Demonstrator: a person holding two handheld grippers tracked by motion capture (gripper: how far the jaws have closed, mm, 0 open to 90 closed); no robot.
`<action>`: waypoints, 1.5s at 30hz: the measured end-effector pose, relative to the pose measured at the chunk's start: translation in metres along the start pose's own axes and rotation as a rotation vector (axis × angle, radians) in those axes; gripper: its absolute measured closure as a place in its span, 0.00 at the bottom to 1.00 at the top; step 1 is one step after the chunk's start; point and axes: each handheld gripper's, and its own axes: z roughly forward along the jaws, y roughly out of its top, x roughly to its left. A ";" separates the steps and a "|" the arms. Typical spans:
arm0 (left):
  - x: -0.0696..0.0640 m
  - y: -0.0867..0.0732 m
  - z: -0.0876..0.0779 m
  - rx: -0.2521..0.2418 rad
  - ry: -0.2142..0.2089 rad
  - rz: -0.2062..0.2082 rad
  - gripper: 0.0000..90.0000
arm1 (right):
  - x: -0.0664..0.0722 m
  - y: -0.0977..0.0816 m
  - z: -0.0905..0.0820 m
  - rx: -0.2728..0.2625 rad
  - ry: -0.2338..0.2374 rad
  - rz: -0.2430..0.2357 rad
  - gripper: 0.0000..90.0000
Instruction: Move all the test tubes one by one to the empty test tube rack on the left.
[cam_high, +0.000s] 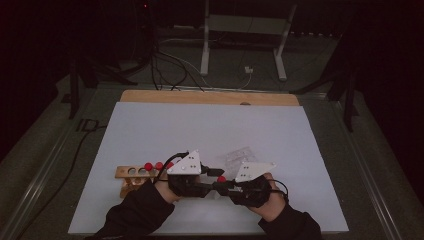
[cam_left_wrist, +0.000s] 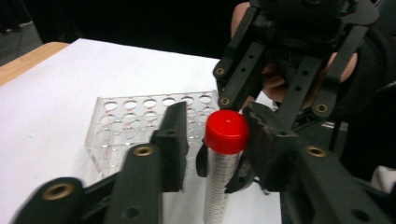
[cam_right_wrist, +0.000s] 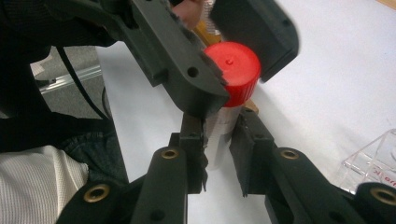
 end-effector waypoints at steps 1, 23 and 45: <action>0.000 0.000 0.000 0.001 -0.005 0.002 0.72 | 0.000 0.000 0.000 0.001 -0.001 0.000 0.84; 0.001 0.002 -0.003 0.008 -0.017 0.016 0.80 | 0.000 0.000 0.000 -0.008 -0.005 -0.008 0.79; 0.004 0.016 -0.039 -0.020 0.061 0.013 0.80 | -0.003 0.004 -0.009 -0.068 -0.078 0.051 0.08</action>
